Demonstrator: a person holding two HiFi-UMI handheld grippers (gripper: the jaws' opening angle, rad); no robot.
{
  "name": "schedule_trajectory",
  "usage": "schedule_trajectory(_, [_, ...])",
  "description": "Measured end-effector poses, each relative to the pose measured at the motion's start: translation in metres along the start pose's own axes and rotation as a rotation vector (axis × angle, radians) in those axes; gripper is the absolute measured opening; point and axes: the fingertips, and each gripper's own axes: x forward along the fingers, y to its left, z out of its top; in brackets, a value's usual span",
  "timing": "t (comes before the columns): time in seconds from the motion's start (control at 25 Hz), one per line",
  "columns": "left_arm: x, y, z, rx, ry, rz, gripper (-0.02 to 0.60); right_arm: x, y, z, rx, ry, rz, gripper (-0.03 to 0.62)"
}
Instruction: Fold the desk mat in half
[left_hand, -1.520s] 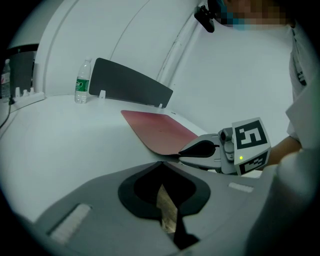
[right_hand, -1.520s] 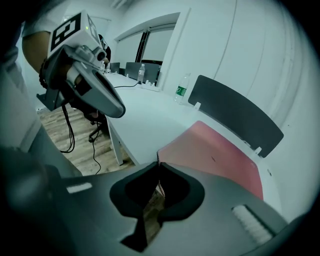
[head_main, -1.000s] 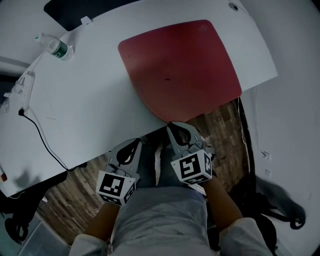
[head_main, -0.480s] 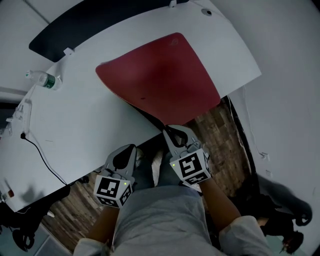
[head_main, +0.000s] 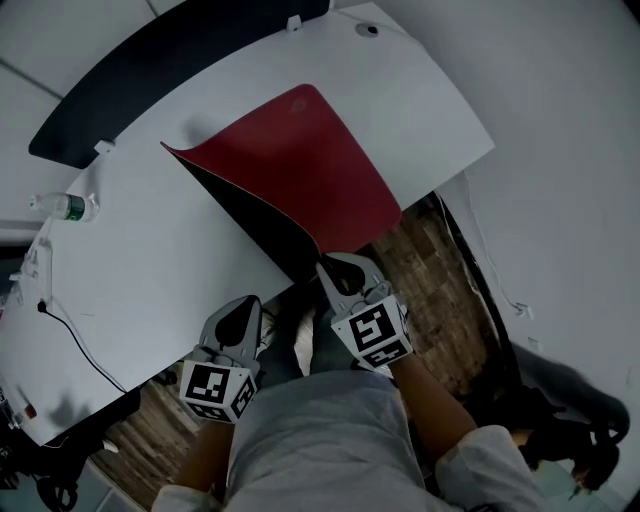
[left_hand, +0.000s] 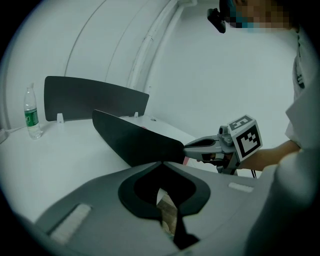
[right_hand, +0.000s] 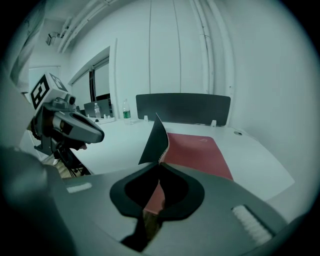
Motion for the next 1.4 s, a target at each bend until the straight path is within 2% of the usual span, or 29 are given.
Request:
schedule_trajectory(0.4, [0.044, -0.025, 0.016, 0.011, 0.012, -0.005, 0.018, -0.007, -0.064, -0.023, 0.049, 0.019, -0.027, 0.018])
schedule_trajectory(0.72, [0.075, -0.046, 0.020, 0.008, 0.032, -0.012, 0.018, -0.011, -0.115, -0.062, 0.139, 0.070, -0.063, 0.018])
schedule_trajectory(1.04, [0.091, -0.060, 0.018, 0.011, 0.056, -0.007, 0.018, -0.014, -0.140, -0.081, 0.202, 0.074, -0.063, 0.018])
schedule_trajectory(1.4, [0.103, -0.072, 0.017, 0.022, 0.074, 0.000, 0.018, -0.014, -0.160, -0.092, 0.220, 0.079, -0.075, 0.018])
